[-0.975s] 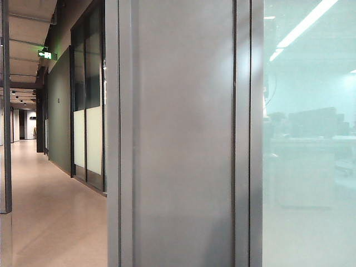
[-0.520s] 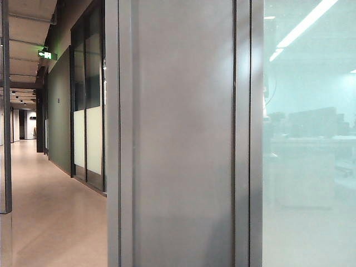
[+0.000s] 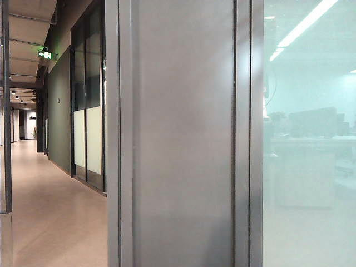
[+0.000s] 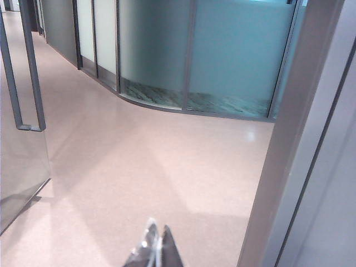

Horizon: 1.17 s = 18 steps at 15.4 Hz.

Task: Raise the arm to find the leftmost switch on the wall and turn on the lights.

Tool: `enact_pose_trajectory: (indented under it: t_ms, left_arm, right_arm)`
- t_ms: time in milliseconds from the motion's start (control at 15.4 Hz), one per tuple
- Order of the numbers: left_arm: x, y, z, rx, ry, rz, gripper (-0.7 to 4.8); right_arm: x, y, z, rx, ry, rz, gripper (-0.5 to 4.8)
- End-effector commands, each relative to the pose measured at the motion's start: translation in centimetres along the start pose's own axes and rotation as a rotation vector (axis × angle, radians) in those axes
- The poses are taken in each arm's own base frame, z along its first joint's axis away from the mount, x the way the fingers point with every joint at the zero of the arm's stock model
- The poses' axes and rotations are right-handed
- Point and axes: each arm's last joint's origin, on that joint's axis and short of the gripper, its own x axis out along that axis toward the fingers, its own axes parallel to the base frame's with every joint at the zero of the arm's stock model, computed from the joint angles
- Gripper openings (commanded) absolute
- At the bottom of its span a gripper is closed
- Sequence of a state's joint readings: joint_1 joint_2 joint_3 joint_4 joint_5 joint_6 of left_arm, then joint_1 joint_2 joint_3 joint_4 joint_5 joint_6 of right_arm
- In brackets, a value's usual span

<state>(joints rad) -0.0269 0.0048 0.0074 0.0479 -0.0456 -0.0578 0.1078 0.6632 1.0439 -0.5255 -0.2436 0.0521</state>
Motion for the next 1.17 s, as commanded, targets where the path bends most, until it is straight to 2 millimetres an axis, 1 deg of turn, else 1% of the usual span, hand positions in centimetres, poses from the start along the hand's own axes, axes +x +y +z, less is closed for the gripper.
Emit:
enact_pose_trajectory:
  t_ms: [65, 195, 325, 390, 455, 520, 585, 650, 715, 780, 975, 1170]
  left_arm:
    - [0.0, 0.0, 0.2, -0.003, -0.015, 0.000, -0.05]
    - [0.0, 0.0, 0.2, -0.003, -0.015, 0.000, -0.05]
    - [0.0, 0.0, 0.2, -0.003, -0.015, -0.001, -0.05]
    - [0.0, 0.0, 0.2, -0.003, -0.015, 0.000, -0.05]
    - [0.0, 0.0, 0.2, -0.003, -0.015, -0.001, -0.05]
    - [0.0, 0.0, 0.2, -0.003, -0.015, 0.000, -0.05]
    - [0.0, 0.0, 0.2, -0.003, -0.015, 0.000, -0.05]
    - [0.0, 0.0, 0.2, -0.003, -0.015, 0.000, -0.05]
    - [0.0, 0.0, 0.2, -0.003, -0.015, -0.001, -0.05]
    - [0.0, 0.0, 0.2, -0.003, -0.015, 0.000, -0.05]
    - [0.0, 0.0, 0.2, -0.003, -0.014, -0.002, -0.05]
    - [0.0, 0.0, 0.2, -0.003, -0.015, -0.004, -0.05]
  right_arm:
    - [-3.7, 0.1, -1.7, -0.083, -0.095, -0.158, -0.01]
    - [-5.2, 0.1, -4.3, -0.090, -0.159, -0.258, -0.01]
    - [-5.5, -0.1, -7.4, -0.088, -0.189, -0.280, -0.01]
    - [-5.2, -0.4, -8.9, -0.077, -0.192, -0.282, -0.01]
    - [-4.8, -0.7, -10.2, -0.073, -0.188, -0.288, -0.01]
    - [-3.9, -1.1, -12.2, -0.070, -0.179, -0.294, -0.01]
    - [-3.2, -1.6, -13.6, -0.068, -0.177, -0.308, -0.01]
    - [-2.0, -2.2, -15.7, -0.069, -0.189, -0.330, -0.01]
    - [-1.3, -2.6, -17.1, -0.070, -0.195, -0.330, -0.01]
    - [-0.3, -3.1, -19.1, -0.075, -0.215, -0.325, -0.01]
    - [0.6, -3.4, -21.3, -0.054, -0.223, -0.316, -0.01]
    - [1.0, -3.5, -22.3, -0.043, -0.199, -0.352, -0.01]
